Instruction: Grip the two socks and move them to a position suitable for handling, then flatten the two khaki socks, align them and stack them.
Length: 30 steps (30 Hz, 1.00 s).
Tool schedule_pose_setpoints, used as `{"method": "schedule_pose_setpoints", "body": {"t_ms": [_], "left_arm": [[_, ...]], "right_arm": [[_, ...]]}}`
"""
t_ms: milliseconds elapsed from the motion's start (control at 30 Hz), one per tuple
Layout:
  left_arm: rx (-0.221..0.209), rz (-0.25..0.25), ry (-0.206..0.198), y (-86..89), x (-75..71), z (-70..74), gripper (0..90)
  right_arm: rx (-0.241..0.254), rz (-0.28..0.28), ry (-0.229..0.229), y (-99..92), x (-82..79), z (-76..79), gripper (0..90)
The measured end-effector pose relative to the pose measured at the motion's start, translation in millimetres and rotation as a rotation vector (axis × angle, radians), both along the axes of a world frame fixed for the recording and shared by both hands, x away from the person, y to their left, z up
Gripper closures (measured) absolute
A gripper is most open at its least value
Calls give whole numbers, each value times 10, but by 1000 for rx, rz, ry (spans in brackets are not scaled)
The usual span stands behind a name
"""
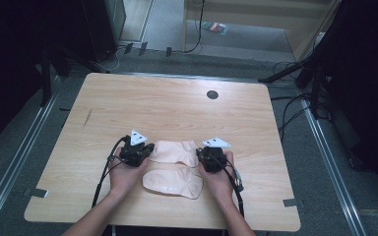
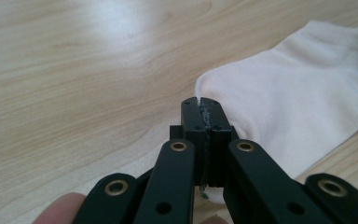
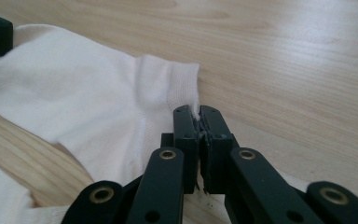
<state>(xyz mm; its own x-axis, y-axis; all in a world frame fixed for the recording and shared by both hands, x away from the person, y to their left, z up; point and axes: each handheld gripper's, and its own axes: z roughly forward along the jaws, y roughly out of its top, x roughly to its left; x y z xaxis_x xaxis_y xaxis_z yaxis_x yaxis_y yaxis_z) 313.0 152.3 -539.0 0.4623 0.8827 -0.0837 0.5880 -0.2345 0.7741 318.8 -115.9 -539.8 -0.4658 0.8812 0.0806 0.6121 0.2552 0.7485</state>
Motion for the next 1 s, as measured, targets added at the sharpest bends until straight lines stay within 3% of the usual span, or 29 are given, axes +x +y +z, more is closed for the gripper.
{"method": "schedule_pose_setpoints", "body": {"t_ms": [267, 533, 767, 1000], "left_arm": [[-52, -23, -53, 77, -127, 264, 900], [-91, -47, -88, 184, -326, 441, 900], [-103, -75, -100, 222, -527, 506, 900], [-118, -86, -79, 267, -694, 459, 900]], "right_arm": [[63, 4, -49, -47, -107, 267, 873], [95, 29, -58, -70, -301, 465, 874], [115, 53, -50, -88, -499, 542, 874], [109, 78, -48, -115, -702, 570, 874]]}}
